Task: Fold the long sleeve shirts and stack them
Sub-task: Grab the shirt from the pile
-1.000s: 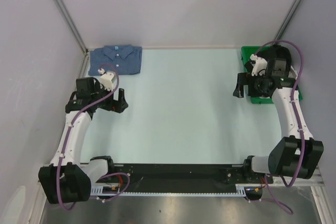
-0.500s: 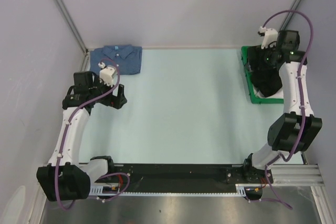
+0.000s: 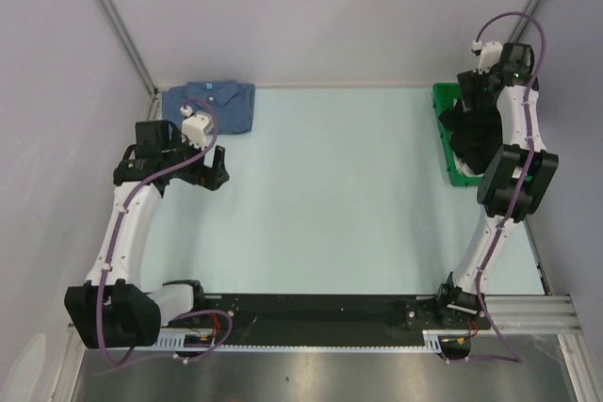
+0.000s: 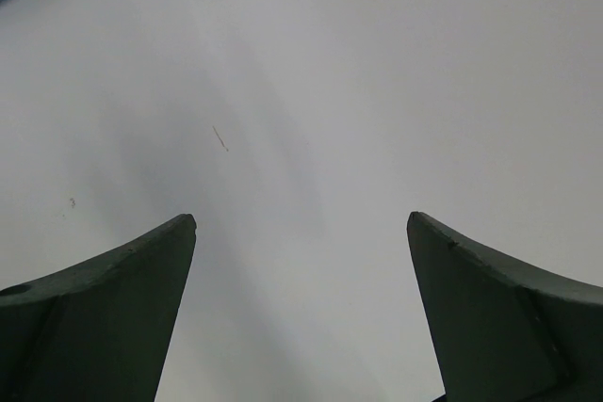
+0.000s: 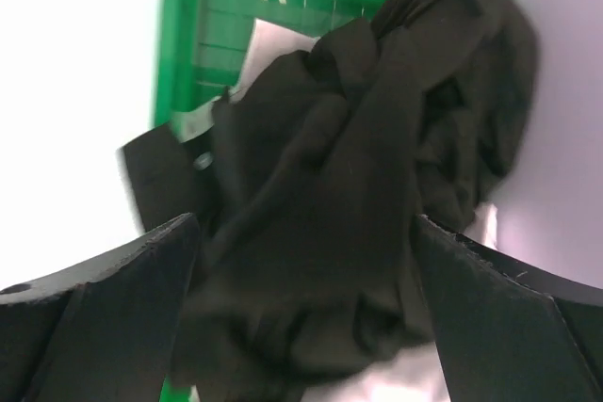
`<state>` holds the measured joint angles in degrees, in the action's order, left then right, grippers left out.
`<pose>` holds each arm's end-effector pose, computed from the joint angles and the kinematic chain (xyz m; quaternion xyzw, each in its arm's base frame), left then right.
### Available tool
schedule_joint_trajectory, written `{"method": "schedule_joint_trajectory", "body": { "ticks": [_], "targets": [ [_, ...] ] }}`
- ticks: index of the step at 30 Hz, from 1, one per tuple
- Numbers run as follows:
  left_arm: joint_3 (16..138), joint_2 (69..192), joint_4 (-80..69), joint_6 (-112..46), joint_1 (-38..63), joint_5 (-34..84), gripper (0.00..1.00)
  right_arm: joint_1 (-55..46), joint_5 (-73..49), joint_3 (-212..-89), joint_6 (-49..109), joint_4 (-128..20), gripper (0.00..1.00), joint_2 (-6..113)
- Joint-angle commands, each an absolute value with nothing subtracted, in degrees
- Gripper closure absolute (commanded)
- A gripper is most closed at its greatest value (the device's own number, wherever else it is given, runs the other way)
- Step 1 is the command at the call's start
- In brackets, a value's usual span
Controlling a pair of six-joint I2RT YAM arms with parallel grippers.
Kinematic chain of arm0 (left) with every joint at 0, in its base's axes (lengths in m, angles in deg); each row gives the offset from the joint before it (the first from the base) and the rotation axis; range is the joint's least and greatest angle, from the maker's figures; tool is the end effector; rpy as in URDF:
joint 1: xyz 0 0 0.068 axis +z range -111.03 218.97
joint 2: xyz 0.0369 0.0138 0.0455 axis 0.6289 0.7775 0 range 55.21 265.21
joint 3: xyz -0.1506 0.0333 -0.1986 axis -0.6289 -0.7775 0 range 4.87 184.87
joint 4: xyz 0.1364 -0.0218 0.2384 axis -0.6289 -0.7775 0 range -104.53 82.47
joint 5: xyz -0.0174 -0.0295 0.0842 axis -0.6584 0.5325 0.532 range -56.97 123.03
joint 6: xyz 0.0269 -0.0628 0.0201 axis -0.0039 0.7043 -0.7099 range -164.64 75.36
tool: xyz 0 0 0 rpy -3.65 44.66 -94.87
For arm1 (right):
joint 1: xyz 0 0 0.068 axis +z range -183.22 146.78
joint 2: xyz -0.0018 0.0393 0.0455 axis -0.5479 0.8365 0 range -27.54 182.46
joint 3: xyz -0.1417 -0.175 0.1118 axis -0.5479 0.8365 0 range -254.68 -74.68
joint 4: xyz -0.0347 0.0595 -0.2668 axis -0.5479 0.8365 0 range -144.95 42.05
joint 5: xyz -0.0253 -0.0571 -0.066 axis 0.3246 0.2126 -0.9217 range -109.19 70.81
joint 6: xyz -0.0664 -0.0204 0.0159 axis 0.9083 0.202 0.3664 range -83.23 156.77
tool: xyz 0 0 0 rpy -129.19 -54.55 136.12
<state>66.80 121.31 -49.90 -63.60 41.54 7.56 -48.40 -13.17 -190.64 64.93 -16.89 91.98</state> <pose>0.2739 -0.0128 0.2835 0.2100 0.8852 -0.1338 0.3929 0.4853 -0.1252 0.2798 -0.1244 0.9027 -0.1065 0.3979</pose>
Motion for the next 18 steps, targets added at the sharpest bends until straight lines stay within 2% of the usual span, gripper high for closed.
{"method": "schedule_joint_trajectory", "body": {
  "ticks": [1,3,4,6,7,9,10,11,15,18],
  "targets": [
    [67.45,119.37,-50.68,-65.65,41.08,9.83,0.01,-47.29,-16.46,-194.30,67.88,-19.09,0.00,96.46],
    [67.36,118.93,-51.03,-65.56,41.08,10.88,0.00,-46.67,-17.07,-193.51,68.58,-19.09,0.00,97.69],
    [67.36,118.75,-51.03,-65.38,41.08,10.97,0.00,-46.23,-18.30,-192.98,69.46,-19.35,0.04,99.01],
    [67.89,118.75,-52.09,-65.12,41.08,10.71,0.01,-46.14,-18.22,-193.06,69.90,-18.83,0.20,99.89],
    [67.98,118.67,-52.35,-64.94,41.08,10.28,0.01,-46.23,-16.92,-193.24,70.08,-18.48,0.39,99.72],
    [68.33,118.58,-52.70,-64.33,41.08,9.92,0.01,-46.32,-15.42,-193.85,69.82,-16.99,0.66,98.67],
    [68.42,118.58,-52.62,-64.07,41.08,9.40,0.00,-46.41,-13.49,-195.77,69.47,-16.02,0.96,98.15],
    [68.51,118.58,-52.70,-63.63,41.08,9.04,0.01,-46.49,-12.60,-197.27,68.42,-15.06,1.00,96.92],
    [70.87,120.15,-52.35,-61.78,41.08,7.99,0.01,-47.28,-5.49,-209.56,63.41,-6.81,1.00,92.88],
    [73.06,121.30,-51.39,-59.68,41.08,7.81,0.01,-46.76,1.36,-215.91,58.40,-5.91,1.00,86.91]
  ]
}}
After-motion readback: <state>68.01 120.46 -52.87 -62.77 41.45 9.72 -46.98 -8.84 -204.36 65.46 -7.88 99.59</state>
